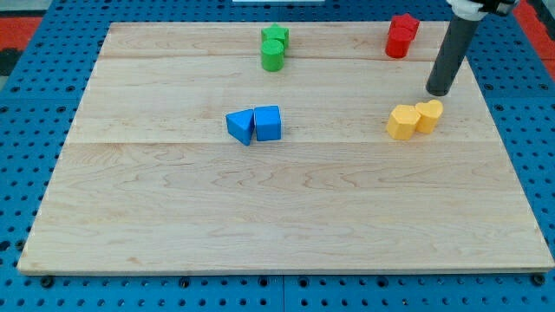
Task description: Move the yellow heart below the green circle
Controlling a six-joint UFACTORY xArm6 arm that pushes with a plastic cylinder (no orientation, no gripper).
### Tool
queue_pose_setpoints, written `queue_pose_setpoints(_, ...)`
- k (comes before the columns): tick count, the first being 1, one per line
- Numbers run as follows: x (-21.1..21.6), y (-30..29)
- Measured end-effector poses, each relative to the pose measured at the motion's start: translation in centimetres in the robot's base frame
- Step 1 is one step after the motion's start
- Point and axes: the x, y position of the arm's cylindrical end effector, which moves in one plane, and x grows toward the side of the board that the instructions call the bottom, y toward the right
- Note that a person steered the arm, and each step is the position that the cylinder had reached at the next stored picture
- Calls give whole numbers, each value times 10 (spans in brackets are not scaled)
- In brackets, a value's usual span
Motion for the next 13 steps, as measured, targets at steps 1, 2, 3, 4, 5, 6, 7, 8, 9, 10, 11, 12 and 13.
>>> queue_pose_setpoints(1,-2,3)
queue_pose_setpoints(2,-9,10)
queue_pose_setpoints(3,-6,42)
queue_pose_setpoints(4,35,60)
queue_pose_setpoints(5,51,26)
queue_pose_setpoints(6,52,-30)
queue_pose_setpoints(7,49,-87)
queue_pose_setpoints(8,26,-96)
queue_pose_setpoints(9,22,-37)
queue_pose_setpoints(10,7,-40)
queue_pose_setpoints(11,5,-107)
queue_pose_setpoints(12,-8,-160)
queue_pose_setpoints(13,-34,-143)
